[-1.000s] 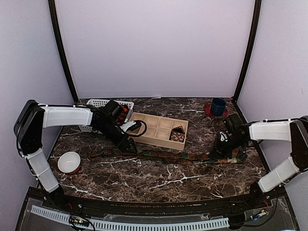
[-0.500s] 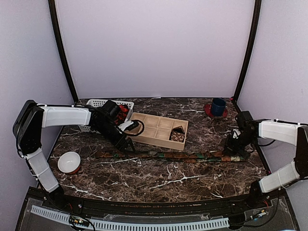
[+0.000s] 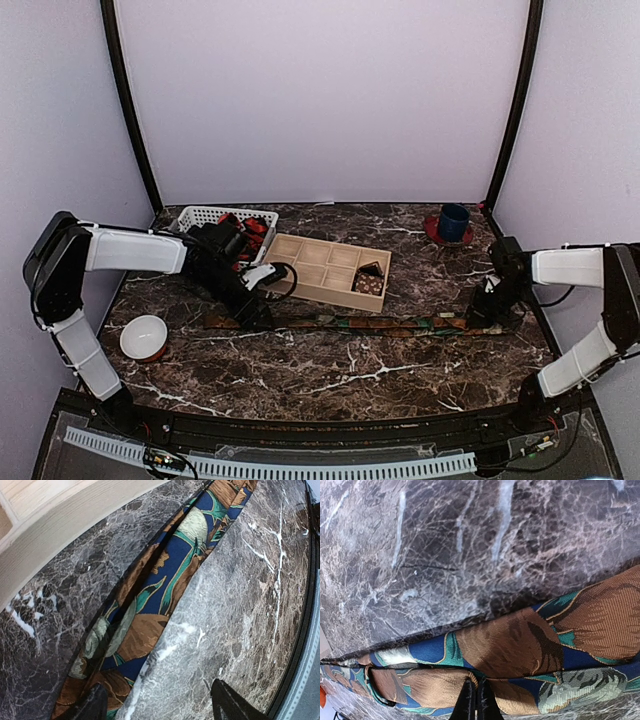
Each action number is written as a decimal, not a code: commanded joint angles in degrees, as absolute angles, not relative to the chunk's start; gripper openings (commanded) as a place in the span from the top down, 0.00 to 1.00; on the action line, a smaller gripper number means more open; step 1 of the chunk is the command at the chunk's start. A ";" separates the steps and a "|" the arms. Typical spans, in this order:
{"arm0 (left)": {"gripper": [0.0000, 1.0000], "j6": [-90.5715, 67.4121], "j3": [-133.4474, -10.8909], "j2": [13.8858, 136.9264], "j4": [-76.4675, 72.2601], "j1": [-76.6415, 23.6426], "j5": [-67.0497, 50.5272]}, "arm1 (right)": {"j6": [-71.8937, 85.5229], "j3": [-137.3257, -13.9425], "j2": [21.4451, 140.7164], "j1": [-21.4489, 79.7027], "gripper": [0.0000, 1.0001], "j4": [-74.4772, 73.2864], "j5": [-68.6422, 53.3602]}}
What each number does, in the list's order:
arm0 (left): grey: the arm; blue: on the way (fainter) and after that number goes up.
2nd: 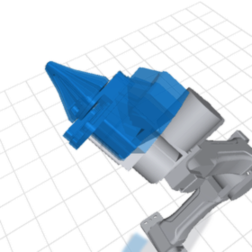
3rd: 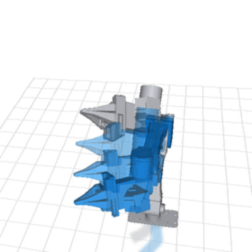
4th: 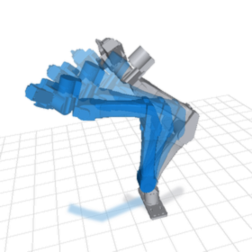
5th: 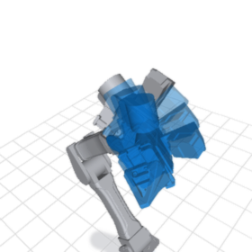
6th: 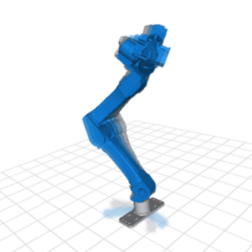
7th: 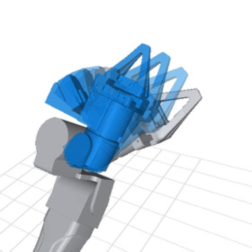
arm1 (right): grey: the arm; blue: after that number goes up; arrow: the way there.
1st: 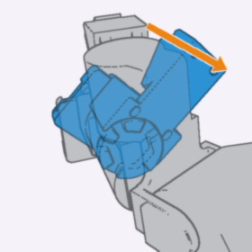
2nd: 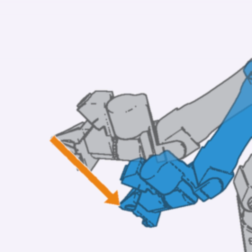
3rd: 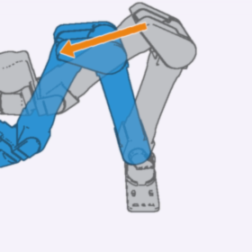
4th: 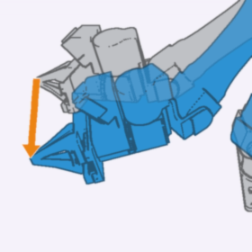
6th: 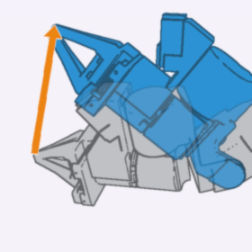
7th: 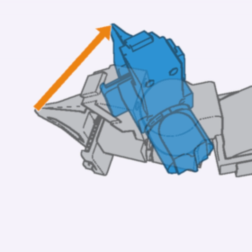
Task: Roll the ties
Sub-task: Adjust the tie at the center of the board, then smooth out the tie at the center of the board.
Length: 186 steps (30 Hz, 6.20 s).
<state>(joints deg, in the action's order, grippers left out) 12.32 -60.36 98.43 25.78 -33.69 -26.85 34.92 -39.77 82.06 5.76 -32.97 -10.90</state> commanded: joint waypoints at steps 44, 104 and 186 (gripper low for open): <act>0.45 21.28 -51.14 95.28 13.28 -44.26 -20.38 | 28.97 -41.92 83.37 -2.91 0.95 -39.97 -6.75; 0.01 1.01 -45.61 78.34 0.46 -41.70 -12.44 | 30.87 -46.86 78.89 9.09 0.53 -32.64 -21.32; 0.45 12.08 -56.78 108.45 4.70 -55.37 -20.85 | 27.85 -35.57 85.82 20.38 0.63 -29.74 -21.29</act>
<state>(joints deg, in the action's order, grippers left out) 11.46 -55.07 104.42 2.57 -55.02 -21.26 29.04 -38.70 85.80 24.03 -23.81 -28.38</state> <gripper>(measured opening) 0.629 0.366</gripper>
